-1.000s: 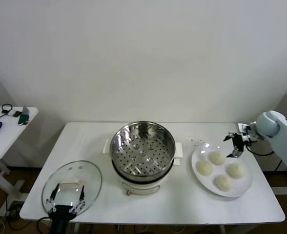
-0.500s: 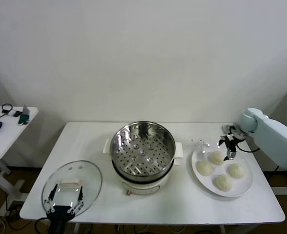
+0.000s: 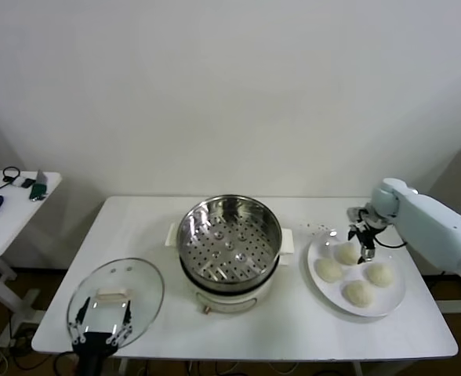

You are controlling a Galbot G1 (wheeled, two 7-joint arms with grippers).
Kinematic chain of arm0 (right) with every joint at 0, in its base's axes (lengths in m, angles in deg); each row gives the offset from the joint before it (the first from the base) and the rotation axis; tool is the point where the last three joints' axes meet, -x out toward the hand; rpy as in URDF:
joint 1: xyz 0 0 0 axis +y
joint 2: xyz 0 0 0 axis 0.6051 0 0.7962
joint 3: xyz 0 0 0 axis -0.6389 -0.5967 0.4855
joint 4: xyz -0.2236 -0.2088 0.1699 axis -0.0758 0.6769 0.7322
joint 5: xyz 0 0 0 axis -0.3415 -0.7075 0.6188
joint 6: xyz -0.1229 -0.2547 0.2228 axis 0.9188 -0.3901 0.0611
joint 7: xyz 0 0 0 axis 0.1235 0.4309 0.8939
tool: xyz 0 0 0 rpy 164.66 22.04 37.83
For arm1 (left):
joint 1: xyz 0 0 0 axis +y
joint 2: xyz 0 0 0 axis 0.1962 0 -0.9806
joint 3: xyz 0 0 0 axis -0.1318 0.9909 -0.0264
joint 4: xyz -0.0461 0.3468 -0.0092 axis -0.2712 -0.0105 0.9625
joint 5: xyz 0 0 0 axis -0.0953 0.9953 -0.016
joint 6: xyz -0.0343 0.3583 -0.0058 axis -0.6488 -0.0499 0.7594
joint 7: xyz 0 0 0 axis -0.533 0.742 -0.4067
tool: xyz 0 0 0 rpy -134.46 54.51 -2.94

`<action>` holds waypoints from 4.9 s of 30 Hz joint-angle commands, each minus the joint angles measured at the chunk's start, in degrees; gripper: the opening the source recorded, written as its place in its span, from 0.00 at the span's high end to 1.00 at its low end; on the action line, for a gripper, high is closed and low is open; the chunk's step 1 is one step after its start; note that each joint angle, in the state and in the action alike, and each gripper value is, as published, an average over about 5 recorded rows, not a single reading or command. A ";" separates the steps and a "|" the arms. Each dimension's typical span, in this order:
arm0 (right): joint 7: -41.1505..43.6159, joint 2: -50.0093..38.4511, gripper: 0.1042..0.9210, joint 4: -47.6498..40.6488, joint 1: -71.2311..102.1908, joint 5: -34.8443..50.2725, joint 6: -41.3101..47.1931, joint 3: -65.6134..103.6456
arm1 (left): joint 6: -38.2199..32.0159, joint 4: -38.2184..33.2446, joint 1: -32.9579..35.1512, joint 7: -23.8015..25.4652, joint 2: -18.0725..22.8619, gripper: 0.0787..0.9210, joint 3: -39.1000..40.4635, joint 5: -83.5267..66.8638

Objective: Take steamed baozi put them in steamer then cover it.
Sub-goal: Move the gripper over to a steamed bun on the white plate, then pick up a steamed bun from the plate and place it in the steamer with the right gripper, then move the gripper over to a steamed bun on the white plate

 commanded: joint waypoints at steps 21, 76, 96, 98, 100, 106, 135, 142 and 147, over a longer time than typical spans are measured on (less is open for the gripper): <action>-0.30 2.42 0.26 -3.02 0.44 -3.02 -2.05 0.76 | -0.41 0.14 0.23 -0.04 0.04 0.12 -0.31 -0.23; 4.84 29.27 0.28 26.08 -27.64 -12.71 -27.86 -21.01 | -0.55 -0.54 1.08 0.52 -0.18 0.12 0.13 -2.05; 3.92 30.73 0.24 22.11 -19.48 -21.56 -29.77 -19.93 | 0.02 -0.04 0.23 0.56 0.34 0.12 0.62 -2.20; 3.61 30.71 0.21 21.83 -19.26 -22.21 -29.95 -19.64 | 0.10 -0.06 0.11 0.56 0.39 0.12 0.74 -2.15; 3.40 30.58 0.17 21.78 -19.11 -22.32 -29.88 -19.58 | 0.14 -0.10 0.06 0.56 0.42 0.12 0.77 -2.12; 3.33 29.97 0.12 22.37 -19.11 -23.05 -29.88 -18.62 | 0.04 -0.11 0.21 0.51 0.33 0.12 0.56 -2.17; -8.23 -4.91 0.12 29.58 -44.65 44.15 11.79 -40.98 | -0.22 -1.27 0.63 0.30 -0.51 0.12 1.15 -2.06; -8.91 -12.22 0.12 29.61 -36.90 42.60 14.45 -39.66 | -0.50 -1.43 1.23 0.24 -0.46 0.12 1.01 -1.95; -8.34 -14.02 0.12 28.74 -30.04 37.43 14.47 -37.74 | -0.44 -1.55 1.56 -0.15 -0.03 0.12 1.02 -1.86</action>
